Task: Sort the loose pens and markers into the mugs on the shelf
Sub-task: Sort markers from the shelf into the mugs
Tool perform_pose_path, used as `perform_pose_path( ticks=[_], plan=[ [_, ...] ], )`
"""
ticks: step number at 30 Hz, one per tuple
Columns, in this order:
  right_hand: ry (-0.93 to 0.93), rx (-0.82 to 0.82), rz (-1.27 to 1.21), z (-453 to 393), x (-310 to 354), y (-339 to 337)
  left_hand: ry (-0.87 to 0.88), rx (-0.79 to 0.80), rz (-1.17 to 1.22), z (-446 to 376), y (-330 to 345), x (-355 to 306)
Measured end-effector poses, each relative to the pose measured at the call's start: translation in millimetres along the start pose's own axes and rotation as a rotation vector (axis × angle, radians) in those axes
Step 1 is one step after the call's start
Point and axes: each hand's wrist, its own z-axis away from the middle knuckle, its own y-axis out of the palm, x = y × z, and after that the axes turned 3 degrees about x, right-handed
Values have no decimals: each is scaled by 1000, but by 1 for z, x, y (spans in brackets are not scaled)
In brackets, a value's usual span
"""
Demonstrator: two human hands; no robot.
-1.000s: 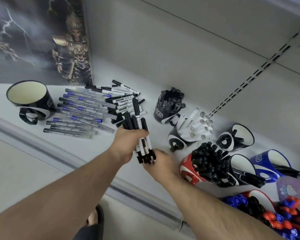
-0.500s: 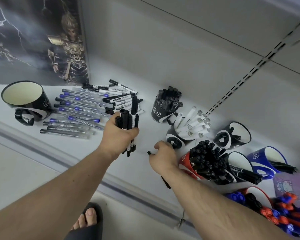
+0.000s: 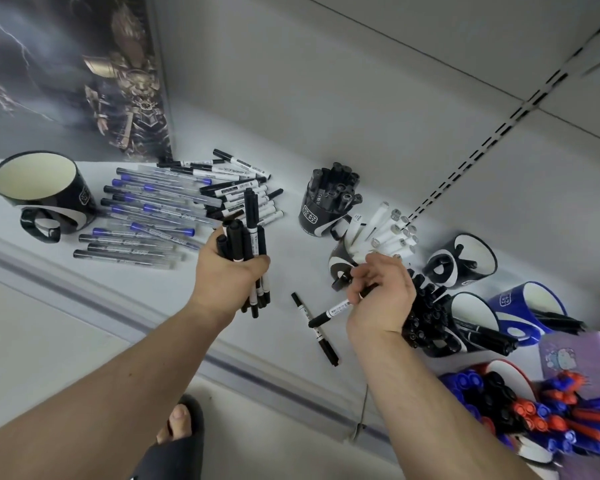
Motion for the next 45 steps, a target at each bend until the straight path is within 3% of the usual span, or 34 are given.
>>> perform_pose_path(
  ticks=[7,13,16,22,27,31,34,38,45],
  plan=[
    [-70,106,119,6,-28,4,-28,35,-6,0,-3,8],
    [-246,233,557,9,-67,-21,-123,86,163,-1,-9,6],
    [-288,250,657,12,-79,-32,-147,145,211,1,-10,5],
    [-191,256,938,14,-100,-51,-170,167,280,0,-17,4],
    [-186,227,805,8,-55,-32,-195,105,313,-4,-24,6],
    [129,270,828,2,-23,-31,-211,100,330,-5,-23,8],
    [157,379,1138,-1,-20,-38,-224,125,340,0,-18,7],
    [39,509,1774,4,-51,-48,-251,151,340,7,-17,7],
    [57,553,2060,7,-77,-42,-230,161,245,10,-20,15]
  ],
)
